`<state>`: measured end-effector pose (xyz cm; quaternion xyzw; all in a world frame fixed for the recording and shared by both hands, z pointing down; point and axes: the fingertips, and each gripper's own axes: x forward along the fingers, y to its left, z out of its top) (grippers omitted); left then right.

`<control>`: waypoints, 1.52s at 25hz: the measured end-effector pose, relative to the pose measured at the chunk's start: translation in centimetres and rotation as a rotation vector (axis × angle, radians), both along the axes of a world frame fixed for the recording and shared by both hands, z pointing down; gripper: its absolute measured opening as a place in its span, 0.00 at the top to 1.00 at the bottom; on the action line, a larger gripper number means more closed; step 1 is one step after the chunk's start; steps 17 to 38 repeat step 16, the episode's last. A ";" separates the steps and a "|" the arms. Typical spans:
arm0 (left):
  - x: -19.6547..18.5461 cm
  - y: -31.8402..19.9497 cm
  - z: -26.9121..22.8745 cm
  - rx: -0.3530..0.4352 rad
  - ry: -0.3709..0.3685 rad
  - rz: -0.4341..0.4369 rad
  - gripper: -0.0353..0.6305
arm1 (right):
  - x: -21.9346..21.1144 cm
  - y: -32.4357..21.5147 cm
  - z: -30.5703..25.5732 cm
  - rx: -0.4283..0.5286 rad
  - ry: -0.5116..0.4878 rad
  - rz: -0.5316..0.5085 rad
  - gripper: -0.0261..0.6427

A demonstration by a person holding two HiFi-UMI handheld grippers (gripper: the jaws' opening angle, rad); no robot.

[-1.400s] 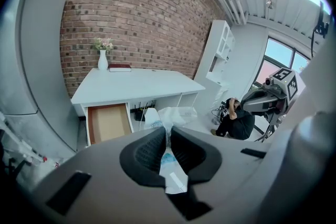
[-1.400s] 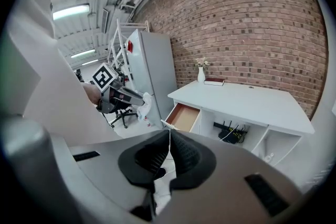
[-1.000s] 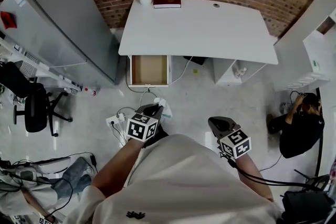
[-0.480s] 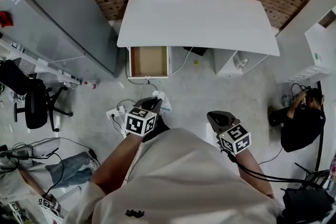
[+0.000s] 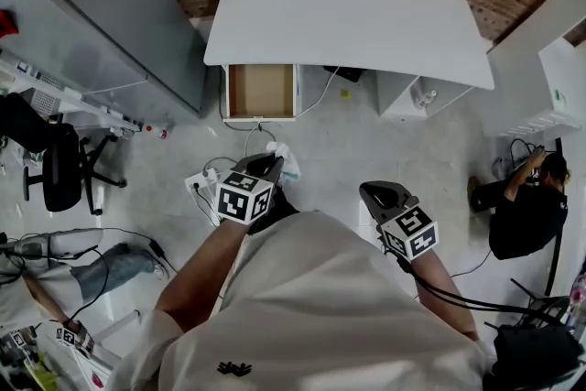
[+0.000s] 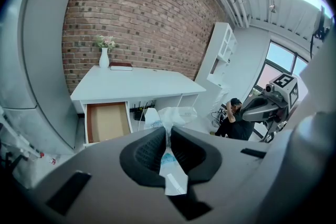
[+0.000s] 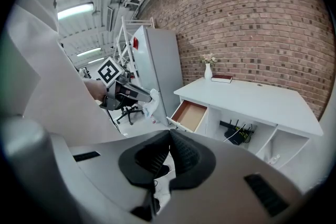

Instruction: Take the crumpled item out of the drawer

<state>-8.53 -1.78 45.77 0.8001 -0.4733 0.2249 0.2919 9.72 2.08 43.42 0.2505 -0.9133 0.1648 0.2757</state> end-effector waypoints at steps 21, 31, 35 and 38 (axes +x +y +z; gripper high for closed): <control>1.3 -1.6 -0.3 0.002 0.024 0.030 0.88 | 0.2 -0.7 0.4 -0.023 0.013 -0.001 0.92; 1.3 -1.6 -0.3 0.002 0.024 0.030 0.88 | 0.2 -0.7 0.4 -0.023 0.013 -0.001 0.92; 1.3 -1.6 -0.3 0.002 0.024 0.030 0.88 | 0.2 -0.7 0.4 -0.023 0.013 -0.001 0.92; 1.3 -1.6 -0.3 0.002 0.024 0.030 0.88 | 0.2 -0.7 0.4 -0.023 0.013 -0.001 0.92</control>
